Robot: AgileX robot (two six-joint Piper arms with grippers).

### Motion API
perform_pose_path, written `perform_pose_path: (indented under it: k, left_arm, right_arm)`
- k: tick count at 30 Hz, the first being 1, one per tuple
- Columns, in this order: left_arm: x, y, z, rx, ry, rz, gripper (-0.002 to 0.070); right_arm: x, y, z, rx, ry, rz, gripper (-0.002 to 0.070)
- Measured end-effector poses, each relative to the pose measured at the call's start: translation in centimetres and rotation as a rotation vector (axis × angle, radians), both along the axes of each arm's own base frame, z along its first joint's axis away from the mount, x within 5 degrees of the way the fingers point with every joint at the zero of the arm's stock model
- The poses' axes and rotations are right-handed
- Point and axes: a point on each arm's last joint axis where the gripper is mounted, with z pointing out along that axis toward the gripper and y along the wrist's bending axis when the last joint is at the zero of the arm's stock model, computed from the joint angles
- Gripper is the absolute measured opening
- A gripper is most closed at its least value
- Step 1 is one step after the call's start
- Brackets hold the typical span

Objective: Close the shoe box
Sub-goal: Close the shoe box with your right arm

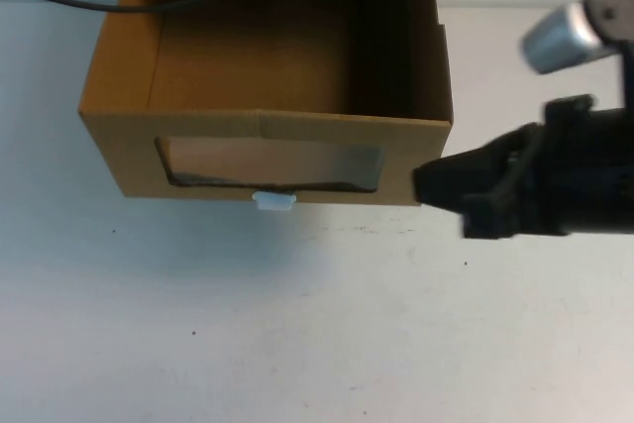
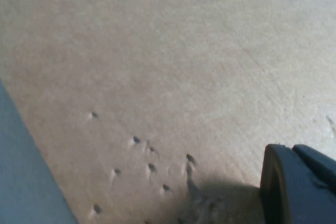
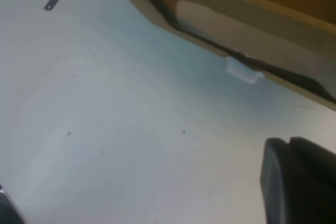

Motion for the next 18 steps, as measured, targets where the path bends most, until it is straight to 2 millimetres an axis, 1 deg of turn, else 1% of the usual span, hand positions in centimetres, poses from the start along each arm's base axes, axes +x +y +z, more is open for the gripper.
perform_pose_path:
  k: [2, 5, 8, 11, 15, 18]
  left_arm:
    - [0.0, 0.0, 0.0, 0.0, 0.0, 0.0, -0.0005]
    - [0.0, 0.0, 0.0, 0.0, 0.0, 0.0, -0.0005]
    - [0.0, 0.0, 0.0, 0.0, 0.0, 0.0, -0.0005]
    - [0.0, 0.0, 0.1, 0.0, -0.003, -0.002, -0.0005]
    - [0.0, 0.0, 0.1, 0.0, -0.002, -0.003, -0.0005]
    - [-0.1, 0.0, 0.1, 0.002, 0.003, -0.008, -0.0005]
  right_arm:
    - [0.4, 2.5, -0.1, -0.014, -0.016, 0.05, -0.0011]
    - [1.6, 6.4, -0.8, -0.035, -0.03, 0.105, -0.0011]
    - [3.0, 9.1, -1.2, -0.037, -0.05, 0.122, -0.0011]
    - [4.7, 10.8, -1.6, -0.034, -0.064, 0.113, -0.0011]
    - [6.4, 12.4, -2.0, -0.037, -0.075, 0.106, -0.0011]
    - [7.3, 13.2, -2.1, -0.04, -0.088, 0.104, -0.0011]
